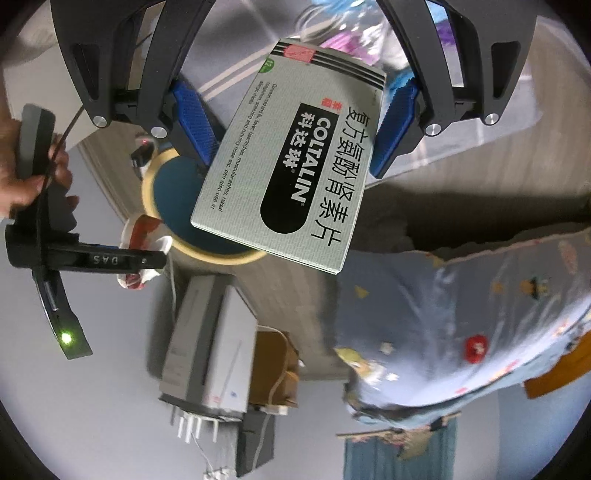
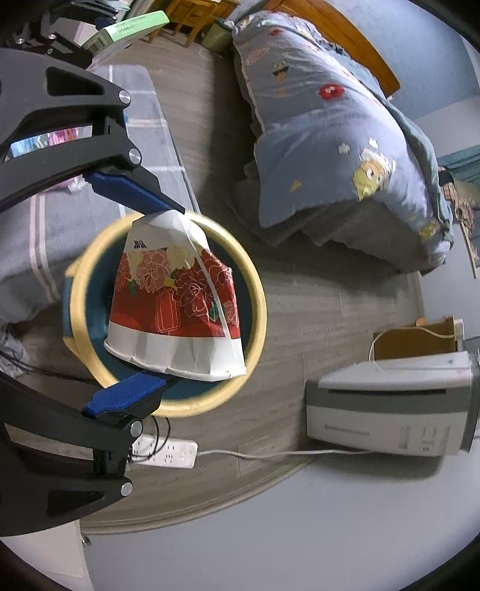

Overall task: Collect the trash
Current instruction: 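Carry the paper cup and COLTALIN box over the bin and open both grippers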

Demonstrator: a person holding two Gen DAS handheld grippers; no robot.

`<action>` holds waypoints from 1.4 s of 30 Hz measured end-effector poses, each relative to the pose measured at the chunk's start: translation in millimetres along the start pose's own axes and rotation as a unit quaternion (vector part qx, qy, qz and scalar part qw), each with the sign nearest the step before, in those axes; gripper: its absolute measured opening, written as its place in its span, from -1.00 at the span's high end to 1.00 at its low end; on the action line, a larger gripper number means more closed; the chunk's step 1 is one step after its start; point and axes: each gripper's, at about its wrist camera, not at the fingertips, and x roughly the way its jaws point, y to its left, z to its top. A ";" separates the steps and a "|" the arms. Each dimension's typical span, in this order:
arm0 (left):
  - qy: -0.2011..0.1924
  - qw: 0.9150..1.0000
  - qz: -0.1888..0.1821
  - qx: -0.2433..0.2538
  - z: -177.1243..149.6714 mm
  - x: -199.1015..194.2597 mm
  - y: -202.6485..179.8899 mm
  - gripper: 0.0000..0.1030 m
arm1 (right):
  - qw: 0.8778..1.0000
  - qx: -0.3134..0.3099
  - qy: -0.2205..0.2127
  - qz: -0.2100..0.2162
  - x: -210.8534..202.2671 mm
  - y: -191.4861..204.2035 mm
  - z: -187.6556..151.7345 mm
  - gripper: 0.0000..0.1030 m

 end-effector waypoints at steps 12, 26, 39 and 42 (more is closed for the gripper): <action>0.025 0.998 -0.037 0.035 34.9 75.7 -38.9 -0.57 | 0.998 0.053 0.014 -0.033 37.3 -59.3 4.0 -0.52; 0.052 0.995 -0.065 0.049 45.6 138.6 -74.0 -0.57 | 0.995 0.089 0.048 -0.005 72.5 -70.4 4.2 -0.53; 0.069 0.994 -0.056 0.056 45.6 162.2 -75.7 -0.57 | 0.993 0.108 0.050 -0.005 82.8 -81.7 8.9 -0.78; 0.065 0.994 -0.057 0.069 47.8 164.5 -84.6 -0.57 | 0.990 0.129 0.045 -0.020 79.4 -95.4 9.4 -0.79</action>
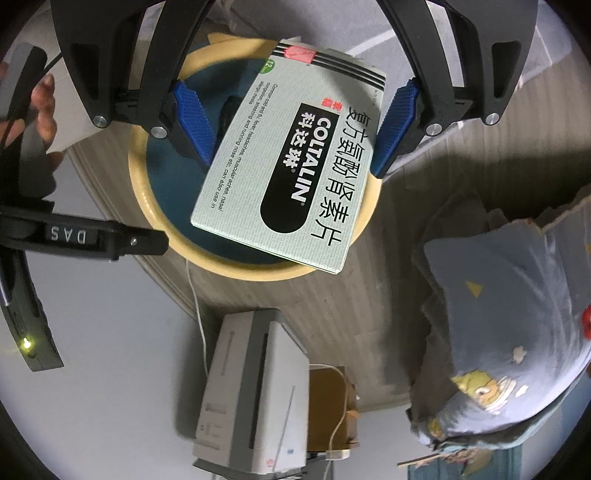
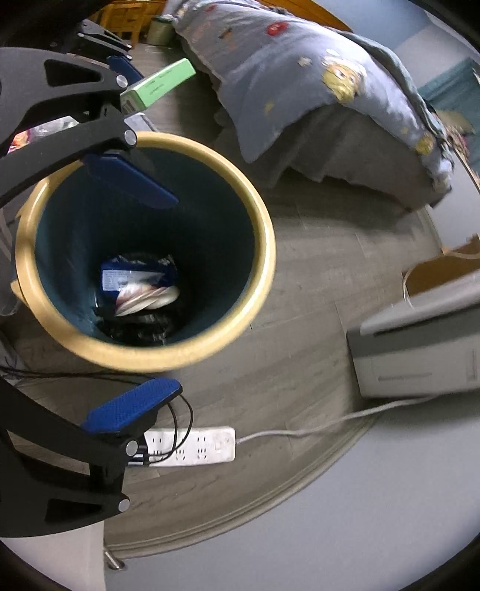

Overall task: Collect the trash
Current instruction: 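Carry the paper cup and COLTALIN box over the bin and open both grippers, then move both tools back from the bin to the remaining trash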

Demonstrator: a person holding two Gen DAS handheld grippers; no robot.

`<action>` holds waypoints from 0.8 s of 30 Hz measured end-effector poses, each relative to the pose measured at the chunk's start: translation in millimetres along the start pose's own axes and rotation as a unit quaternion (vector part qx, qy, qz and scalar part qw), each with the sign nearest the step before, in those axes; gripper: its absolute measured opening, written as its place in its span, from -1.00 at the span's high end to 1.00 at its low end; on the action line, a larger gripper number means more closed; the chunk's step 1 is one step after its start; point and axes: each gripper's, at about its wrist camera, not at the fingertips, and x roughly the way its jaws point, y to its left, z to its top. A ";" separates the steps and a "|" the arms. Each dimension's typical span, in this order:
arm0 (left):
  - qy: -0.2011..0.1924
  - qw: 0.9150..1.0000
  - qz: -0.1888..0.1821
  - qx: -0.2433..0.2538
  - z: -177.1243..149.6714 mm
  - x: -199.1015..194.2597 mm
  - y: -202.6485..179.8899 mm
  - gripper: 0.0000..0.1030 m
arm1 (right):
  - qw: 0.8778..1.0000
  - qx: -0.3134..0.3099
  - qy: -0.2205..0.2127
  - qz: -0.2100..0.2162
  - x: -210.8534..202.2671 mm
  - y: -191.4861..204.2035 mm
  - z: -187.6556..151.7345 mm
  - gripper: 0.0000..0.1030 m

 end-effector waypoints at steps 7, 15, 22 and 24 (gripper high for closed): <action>-0.022 1.000 -0.011 0.013 12.0 -1.0 -15.0 -0.75 | 0.999 0.043 -0.008 -0.019 -4.3 -24.5 5.5 -0.80; -0.015 1.000 0.009 0.005 9.1 -6.9 -3.8 -0.78 | 0.999 0.041 -0.002 -0.018 -2.6 -19.7 7.4 -0.83; -0.022 0.999 0.040 -0.021 -5.7 -38.2 23.5 -0.81 | 1.000 -0.010 0.000 -0.019 -7.5 9.5 -1.0 -0.89; -0.028 0.998 0.050 -0.032 -12.4 -52.5 33.5 -0.81 | 0.999 -0.029 -0.003 -0.022 -11.3 20.5 -5.2 -0.89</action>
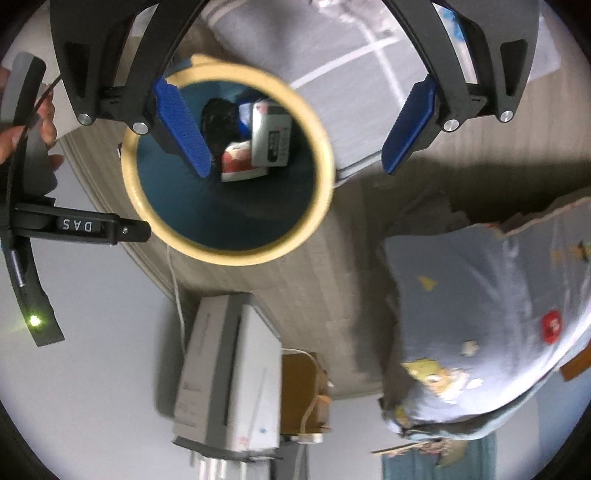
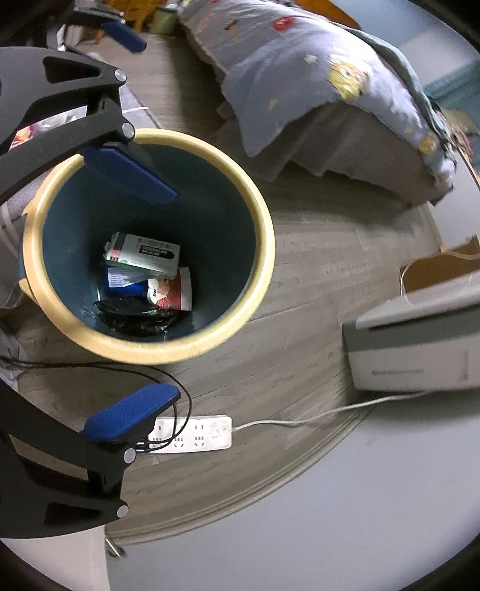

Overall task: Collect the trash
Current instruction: 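Move both tools back from the bin to the remaining trash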

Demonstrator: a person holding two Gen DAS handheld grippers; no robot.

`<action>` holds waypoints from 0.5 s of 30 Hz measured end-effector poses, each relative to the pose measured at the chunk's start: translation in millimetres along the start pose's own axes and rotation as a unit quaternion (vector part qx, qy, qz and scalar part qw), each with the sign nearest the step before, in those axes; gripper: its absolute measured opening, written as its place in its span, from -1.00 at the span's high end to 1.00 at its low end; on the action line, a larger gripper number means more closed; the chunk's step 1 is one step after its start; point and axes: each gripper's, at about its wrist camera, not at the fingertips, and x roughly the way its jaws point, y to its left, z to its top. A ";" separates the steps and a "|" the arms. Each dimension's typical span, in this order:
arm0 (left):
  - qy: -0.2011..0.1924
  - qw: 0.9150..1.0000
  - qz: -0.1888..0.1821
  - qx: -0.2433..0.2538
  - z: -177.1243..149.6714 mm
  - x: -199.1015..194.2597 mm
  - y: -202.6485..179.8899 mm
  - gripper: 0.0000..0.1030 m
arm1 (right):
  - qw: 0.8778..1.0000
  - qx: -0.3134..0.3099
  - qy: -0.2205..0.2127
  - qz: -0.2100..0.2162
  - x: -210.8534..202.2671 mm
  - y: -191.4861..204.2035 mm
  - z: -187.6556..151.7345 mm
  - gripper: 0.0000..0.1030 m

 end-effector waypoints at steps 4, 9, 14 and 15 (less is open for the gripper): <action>-0.012 1.000 0.021 -0.017 -13.1 -31.9 21.4 -0.83 | 1.000 -0.029 -0.008 0.006 -11.0 22.1 -6.3 -0.89; -0.033 0.997 0.049 -0.045 -37.8 -87.5 49.4 -0.84 | 0.996 -0.079 -0.031 0.014 -36.8 58.1 -17.3 -0.89; -0.045 0.994 0.081 -0.066 -71.0 -145.7 77.2 -0.85 | 0.988 -0.142 -0.051 0.038 -69.0 105.6 -42.1 -0.89; -0.048 0.992 0.091 -0.070 -79.9 -159.7 84.2 -0.85 | 0.986 -0.153 -0.053 0.040 -73.7 113.9 -47.2 -0.89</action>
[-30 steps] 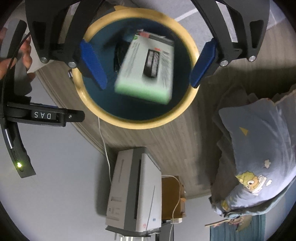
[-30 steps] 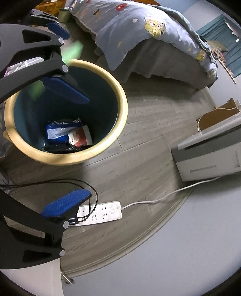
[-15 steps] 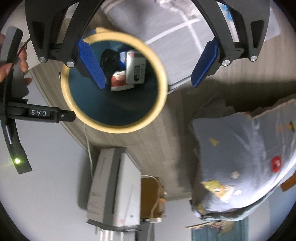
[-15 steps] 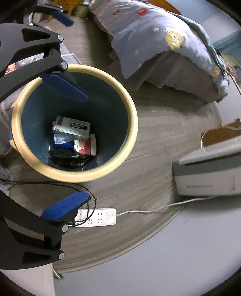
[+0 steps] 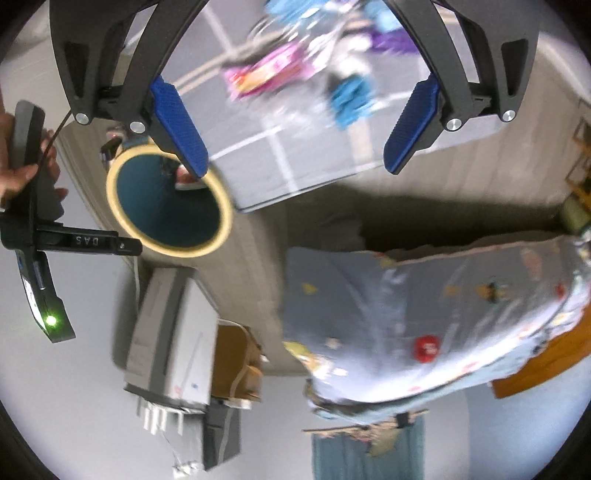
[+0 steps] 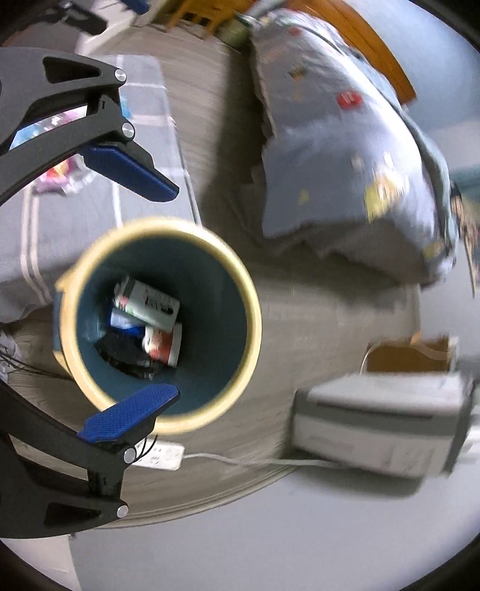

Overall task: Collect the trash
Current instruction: 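Move both tools back from the bin to the remaining trash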

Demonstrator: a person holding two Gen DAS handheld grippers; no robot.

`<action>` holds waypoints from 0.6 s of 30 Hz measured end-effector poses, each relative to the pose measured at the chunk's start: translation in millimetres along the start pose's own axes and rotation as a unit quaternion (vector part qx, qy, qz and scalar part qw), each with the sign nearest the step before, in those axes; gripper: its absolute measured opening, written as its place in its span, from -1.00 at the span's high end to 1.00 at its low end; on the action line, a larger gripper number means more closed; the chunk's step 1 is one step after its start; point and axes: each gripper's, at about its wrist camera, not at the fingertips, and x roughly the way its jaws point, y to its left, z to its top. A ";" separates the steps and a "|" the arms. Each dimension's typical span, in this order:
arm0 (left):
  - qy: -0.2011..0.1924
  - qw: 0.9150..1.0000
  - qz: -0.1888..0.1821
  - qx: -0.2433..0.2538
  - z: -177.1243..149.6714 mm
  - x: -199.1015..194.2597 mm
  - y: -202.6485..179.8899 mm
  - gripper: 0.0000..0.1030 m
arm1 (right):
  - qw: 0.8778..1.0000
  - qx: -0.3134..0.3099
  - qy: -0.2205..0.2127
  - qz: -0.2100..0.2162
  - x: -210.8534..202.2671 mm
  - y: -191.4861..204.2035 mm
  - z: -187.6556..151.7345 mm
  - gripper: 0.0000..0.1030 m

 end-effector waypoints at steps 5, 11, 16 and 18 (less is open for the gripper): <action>-0.006 0.999 0.030 -0.034 -33.2 -47.6 48.9 -0.87 | 0.999 -0.038 0.004 0.026 -23.1 48.7 -17.6 -0.89; 0.002 0.996 0.068 -0.057 -72.7 -66.2 94.0 -0.87 | 0.998 -0.025 0.021 0.052 -35.1 86.8 -41.2 -0.89; 0.008 0.994 0.074 -0.083 -99.7 -63.1 127.4 -0.87 | 0.997 -0.037 0.048 0.051 -30.1 119.5 -65.5 -0.89; 0.022 0.992 0.072 -0.099 -108.3 -54.6 138.9 -0.87 | 0.995 -0.048 0.062 0.055 -24.1 134.7 -70.9 -0.89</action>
